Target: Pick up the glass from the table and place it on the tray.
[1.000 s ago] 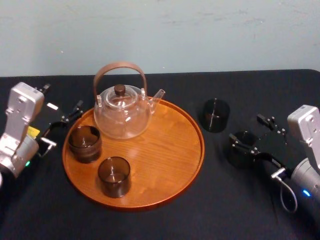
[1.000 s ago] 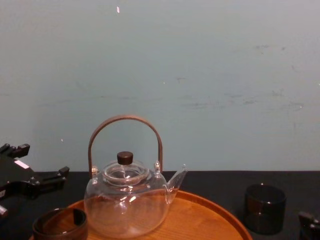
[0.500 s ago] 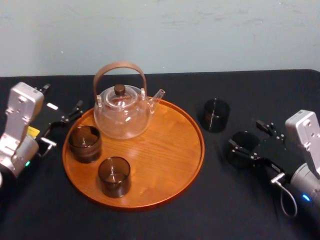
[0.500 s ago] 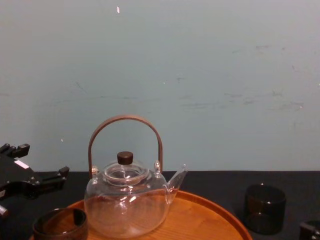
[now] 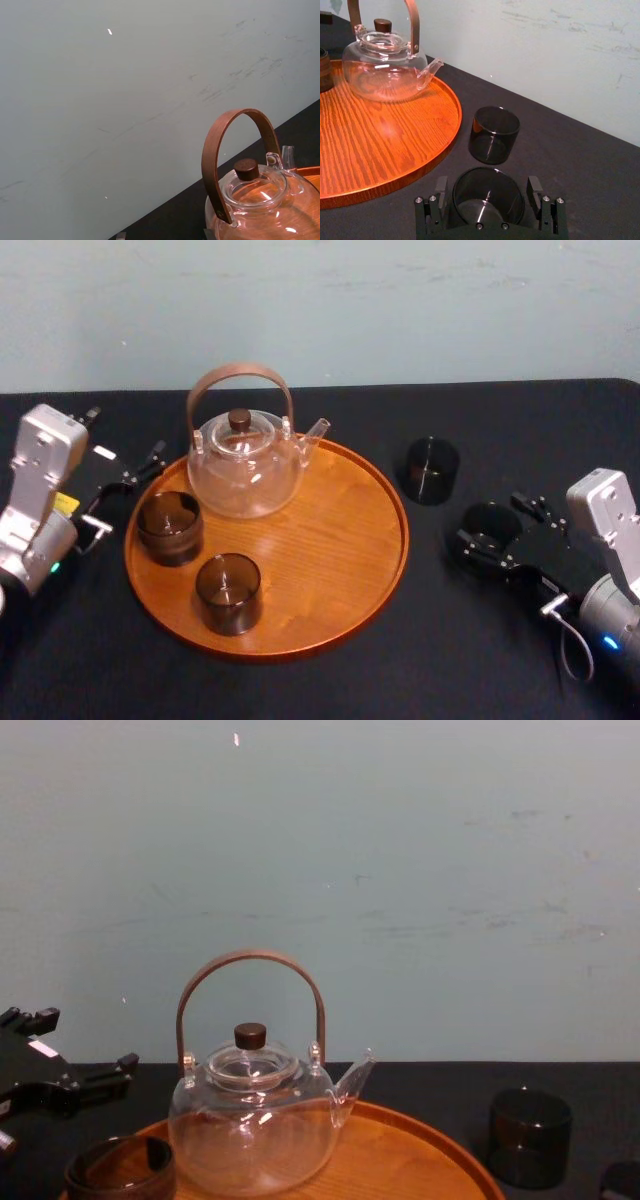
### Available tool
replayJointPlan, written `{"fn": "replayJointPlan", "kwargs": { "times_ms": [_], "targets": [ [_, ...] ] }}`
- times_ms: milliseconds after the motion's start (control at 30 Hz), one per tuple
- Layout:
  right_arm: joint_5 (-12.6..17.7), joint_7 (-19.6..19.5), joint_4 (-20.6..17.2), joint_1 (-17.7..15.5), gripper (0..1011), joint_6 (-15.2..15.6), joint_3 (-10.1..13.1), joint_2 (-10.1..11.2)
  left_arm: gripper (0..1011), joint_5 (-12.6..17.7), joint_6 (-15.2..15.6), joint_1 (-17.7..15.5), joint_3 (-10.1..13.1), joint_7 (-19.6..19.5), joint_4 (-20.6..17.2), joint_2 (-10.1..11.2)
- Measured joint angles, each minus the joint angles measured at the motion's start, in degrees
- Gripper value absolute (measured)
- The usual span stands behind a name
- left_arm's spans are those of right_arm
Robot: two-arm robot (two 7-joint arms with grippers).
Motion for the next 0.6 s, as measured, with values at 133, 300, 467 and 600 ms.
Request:
{"fn": "replayJointPlan", "kwargs": {
  "times_ms": [133, 300, 467, 600],
  "targets": [
    [-0.46, 0.64, 0.59, 0.02, 1002, 0.16, 0.21, -0.58, 1001, 0.00, 0.00, 0.00, 0.00, 0.00, 0.00, 0.00],
    [-0.78, 1.26, 1.15, 0.03, 1002, 0.25, 0.54, -1.15, 1001, 0.00, 0.00, 0.00, 0.00, 0.00, 0.00, 0.00],
    [-1.16, 1.79, 1.48, -0.13, 1002, 0.34, 1.09, -1.81, 1001, 0.00, 0.00, 0.00, 0.00, 0.00, 0.00, 0.00],
    [-1.40, 2.16, 1.62, -0.37, 1002, 0.37, 1.57, -2.20, 1001, 0.00, 0.00, 0.00, 0.00, 0.00, 0.00, 0.00]
  ]
}}
